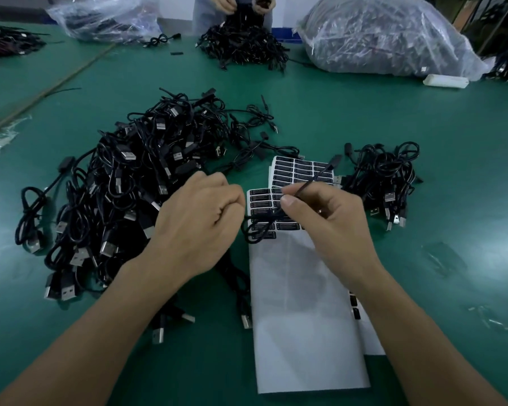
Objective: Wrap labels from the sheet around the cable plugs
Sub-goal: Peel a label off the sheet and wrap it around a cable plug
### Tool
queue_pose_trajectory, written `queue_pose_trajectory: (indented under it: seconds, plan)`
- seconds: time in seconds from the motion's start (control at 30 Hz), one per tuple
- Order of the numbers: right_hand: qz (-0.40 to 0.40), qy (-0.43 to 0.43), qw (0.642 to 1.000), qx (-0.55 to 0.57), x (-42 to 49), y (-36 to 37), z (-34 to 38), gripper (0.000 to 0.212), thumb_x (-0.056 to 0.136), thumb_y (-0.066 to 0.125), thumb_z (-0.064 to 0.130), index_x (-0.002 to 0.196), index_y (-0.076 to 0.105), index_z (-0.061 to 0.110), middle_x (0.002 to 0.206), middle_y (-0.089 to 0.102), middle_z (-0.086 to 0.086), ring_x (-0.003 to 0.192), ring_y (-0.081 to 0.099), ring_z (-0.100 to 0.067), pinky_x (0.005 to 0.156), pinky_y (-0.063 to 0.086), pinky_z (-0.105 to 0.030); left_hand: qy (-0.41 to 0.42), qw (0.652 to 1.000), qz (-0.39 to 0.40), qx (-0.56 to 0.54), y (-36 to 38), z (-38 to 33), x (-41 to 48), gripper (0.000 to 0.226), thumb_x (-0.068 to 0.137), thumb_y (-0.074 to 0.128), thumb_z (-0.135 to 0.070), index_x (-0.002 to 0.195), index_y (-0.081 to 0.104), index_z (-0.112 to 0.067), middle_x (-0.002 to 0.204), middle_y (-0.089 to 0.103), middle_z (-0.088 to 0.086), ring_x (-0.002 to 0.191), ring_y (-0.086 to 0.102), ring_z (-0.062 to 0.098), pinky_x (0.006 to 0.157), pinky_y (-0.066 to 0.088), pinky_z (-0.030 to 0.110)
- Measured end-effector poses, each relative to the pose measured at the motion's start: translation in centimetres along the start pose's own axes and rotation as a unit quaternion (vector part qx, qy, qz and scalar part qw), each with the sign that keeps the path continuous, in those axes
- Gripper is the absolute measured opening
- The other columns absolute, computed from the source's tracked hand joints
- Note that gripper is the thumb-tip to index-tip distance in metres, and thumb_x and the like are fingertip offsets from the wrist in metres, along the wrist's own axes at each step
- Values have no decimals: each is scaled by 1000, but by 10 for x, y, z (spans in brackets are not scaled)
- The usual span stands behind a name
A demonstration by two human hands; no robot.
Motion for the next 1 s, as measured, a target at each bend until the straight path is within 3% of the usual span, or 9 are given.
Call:
queue_pose_trajectory:
  seconds: [0.1, 0.23, 0.43, 0.63, 0.7, 0.77, 0.83, 0.93, 1.0]
  plan:
    - [-10, 3, 996, 90, 1, -4, 3, 5, 88, 72, 7, 84, 73, 8, 81, 72, 14, 67, 58, 1, 66, 48, -13, 9, 998, 16, 52, -4, -1, -1, 47, 78, 18, -40, 65, 56, -16, 73, 51, -4, 77, 41, 17, 64, 33, 33]
    - [-41, 78, 968, 234, 3, -13, 2, 18, 86, 68, 26, 74, 70, 14, 72, 58, -1, 56, 38, -8, 51, 32, -19, 27, 995, 14, 100, -10, -1, -2, 51, 80, 20, -36, 61, 61, -11, 73, 51, -6, 76, 40, 17, 68, 32, 33]
    - [-70, 135, 918, 365, 5, -18, -2, 14, 79, 68, 27, 80, 74, 14, 69, 61, 0, 61, 53, -11, 51, 42, -19, -15, 976, -17, 216, -21, 6, -2, 43, 88, 33, -26, 59, 63, -14, 76, 52, -5, 79, 38, 17, 74, 28, 34]
    - [-60, 86, 982, 156, 3, -17, -2, 11, 84, 75, 15, 80, 81, 24, 75, 73, 1, 61, 64, -11, 53, 50, -19, -87, 957, 19, 276, -30, 10, 0, 44, 92, 32, -35, 87, 74, -22, 107, 57, -3, 100, 47, 21, 93, 37, 42]
    - [-61, 68, 992, 92, 2, -14, -2, 17, 86, 77, 9, 82, 80, 25, 74, 74, 1, 54, 61, -9, 49, 48, -19, -52, 971, 11, 234, -24, -6, 5, 45, 91, 35, -44, 104, 73, -24, 117, 60, -2, 108, 52, 21, 100, 39, 45]
    - [-75, 65, 994, 50, 1, -12, -4, 17, 84, 79, 9, 83, 77, 26, 74, 74, 2, 53, 60, -7, 48, 47, -20, 21, 981, 70, 179, -7, -24, 10, 48, 92, 38, -56, 119, 66, -27, 124, 61, -5, 114, 54, 16, 102, 40, 41]
    - [-96, 77, 992, 30, 0, -12, -6, 17, 83, 81, 9, 83, 76, 25, 75, 75, 3, 60, 66, -11, 52, 50, -25, 89, 980, 119, 134, 11, -39, 9, 49, 92, 44, -66, 120, 62, -31, 117, 65, -11, 107, 58, 11, 89, 43, 32]
    - [-123, 90, 987, 51, -1, -14, -5, 17, 82, 80, 6, 79, 75, 21, 75, 75, -1, 66, 72, -19, 53, 55, -28, 123, 984, 98, 80, 25, -50, 5, 29, 86, 62, -64, 99, 54, -40, 94, 61, -21, 80, 49, 2, 62, 34, 18]
    - [-132, 90, 985, 66, -1, -15, -5, 15, 82, 79, 6, 77, 75, 20, 75, 75, -2, 69, 73, -21, 57, 59, -31, 104, 990, 77, 51, 28, -51, 6, 29, 87, 67, -55, 91, 44, -38, 87, 60, -19, 76, 50, 8, 58, 37, 25]
Point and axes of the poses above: each hand's wrist, its own x-axis towards the middle knuckle, its own y-axis out of the palm, z = x × y, the point moved 4 cm from there along x, towards the middle knuckle
